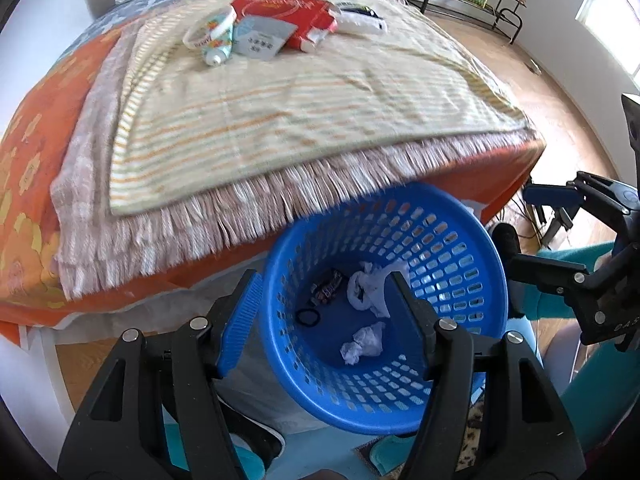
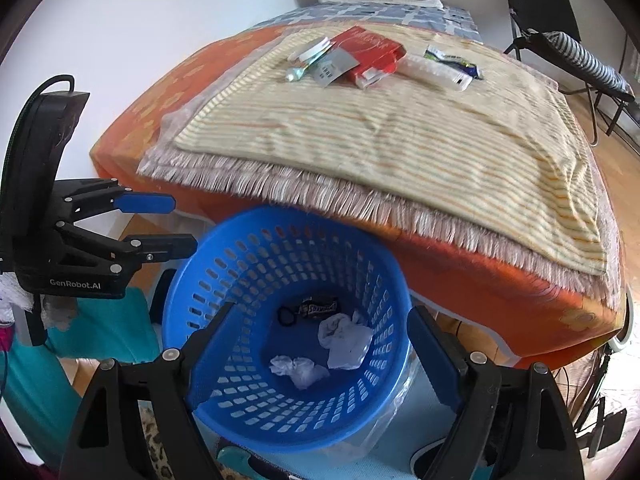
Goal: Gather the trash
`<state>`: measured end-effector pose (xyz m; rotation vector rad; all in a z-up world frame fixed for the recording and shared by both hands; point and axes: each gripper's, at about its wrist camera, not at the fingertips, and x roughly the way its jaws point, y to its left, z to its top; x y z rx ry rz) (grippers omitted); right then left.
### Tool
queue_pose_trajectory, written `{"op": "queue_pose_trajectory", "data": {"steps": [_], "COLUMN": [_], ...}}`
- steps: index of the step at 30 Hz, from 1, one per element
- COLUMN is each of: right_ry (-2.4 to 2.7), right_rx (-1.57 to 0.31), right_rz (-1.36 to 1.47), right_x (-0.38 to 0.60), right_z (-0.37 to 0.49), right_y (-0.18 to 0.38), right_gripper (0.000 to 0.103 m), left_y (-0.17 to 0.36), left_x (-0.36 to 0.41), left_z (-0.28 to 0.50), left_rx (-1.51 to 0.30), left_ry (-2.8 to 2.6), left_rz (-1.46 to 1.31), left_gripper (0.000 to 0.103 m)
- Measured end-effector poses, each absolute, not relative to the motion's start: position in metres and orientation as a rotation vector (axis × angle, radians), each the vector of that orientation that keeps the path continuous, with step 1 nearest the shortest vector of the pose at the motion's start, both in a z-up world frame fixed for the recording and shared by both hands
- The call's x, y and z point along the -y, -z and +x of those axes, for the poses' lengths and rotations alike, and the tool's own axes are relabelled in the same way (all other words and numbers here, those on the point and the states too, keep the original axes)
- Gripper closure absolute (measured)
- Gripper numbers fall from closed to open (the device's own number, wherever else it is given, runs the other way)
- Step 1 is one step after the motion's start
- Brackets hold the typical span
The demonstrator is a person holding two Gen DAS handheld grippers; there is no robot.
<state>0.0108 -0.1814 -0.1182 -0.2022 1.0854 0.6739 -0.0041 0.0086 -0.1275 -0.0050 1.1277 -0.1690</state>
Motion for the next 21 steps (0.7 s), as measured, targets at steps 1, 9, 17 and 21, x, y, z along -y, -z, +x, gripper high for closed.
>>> {"op": "queue_pose_trajectory", "data": {"steps": [1,9,17,21], "right_ry": [-0.671,-0.657,-0.655,-0.637], "right_rx": [-1.079,-1.056,-0.972,-0.914], "right_rz": [-0.199,-0.164,-0.2,-0.182], "right_x": [0.182,0.183,0.183,0.187], "right_z": [0.013,0.035,0.065,0.088], "right_y": [0.115,0.098,0.07,0.056], "right_gripper": [0.016,0.016,0.016,0.016], "left_y": [0.125,0.105,0.087,0.081], "left_x": [-0.01,-0.025,-0.037,-0.044], "left_z": [-0.001,0.024,0.056,0.076], "left_rx": [-1.122,-1.093,-1.069,-1.061], "left_ry": [0.166,0.136,0.107,0.091], "left_rz": [-0.007,-0.056,-0.073,-0.085], "left_gripper": [0.037,0.037,0.037,0.037]}}
